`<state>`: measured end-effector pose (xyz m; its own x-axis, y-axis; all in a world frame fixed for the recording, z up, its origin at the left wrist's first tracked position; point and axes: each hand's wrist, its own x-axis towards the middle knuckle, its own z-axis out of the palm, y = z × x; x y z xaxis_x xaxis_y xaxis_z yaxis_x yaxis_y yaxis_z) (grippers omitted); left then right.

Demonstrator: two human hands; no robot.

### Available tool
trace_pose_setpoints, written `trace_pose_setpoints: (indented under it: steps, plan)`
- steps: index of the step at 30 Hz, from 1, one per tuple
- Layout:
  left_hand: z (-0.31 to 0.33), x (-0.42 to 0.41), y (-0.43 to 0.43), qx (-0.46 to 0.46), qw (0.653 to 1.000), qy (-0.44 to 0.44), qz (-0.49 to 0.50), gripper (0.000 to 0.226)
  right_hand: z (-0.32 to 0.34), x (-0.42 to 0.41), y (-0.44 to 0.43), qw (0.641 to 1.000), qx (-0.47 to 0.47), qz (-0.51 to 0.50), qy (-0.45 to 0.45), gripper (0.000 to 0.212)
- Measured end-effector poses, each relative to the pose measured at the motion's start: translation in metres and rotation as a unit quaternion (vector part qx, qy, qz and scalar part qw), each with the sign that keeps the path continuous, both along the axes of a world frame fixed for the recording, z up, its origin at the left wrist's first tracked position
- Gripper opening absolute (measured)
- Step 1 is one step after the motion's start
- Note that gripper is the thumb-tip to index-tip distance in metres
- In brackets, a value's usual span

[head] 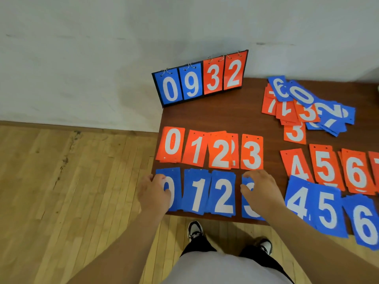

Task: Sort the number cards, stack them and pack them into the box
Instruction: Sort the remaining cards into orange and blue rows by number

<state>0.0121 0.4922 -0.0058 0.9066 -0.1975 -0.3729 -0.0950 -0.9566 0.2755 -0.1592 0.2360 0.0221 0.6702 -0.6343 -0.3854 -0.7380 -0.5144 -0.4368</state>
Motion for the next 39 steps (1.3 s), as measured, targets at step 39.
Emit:
trace_pose_setpoints:
  steps: [39]
  plan:
    - [-0.015,-0.109,-0.513,-0.023,0.998,0.058,0.019,0.086,-0.053,-0.011,-0.509,0.996,-0.057,0.006,0.070,0.090]
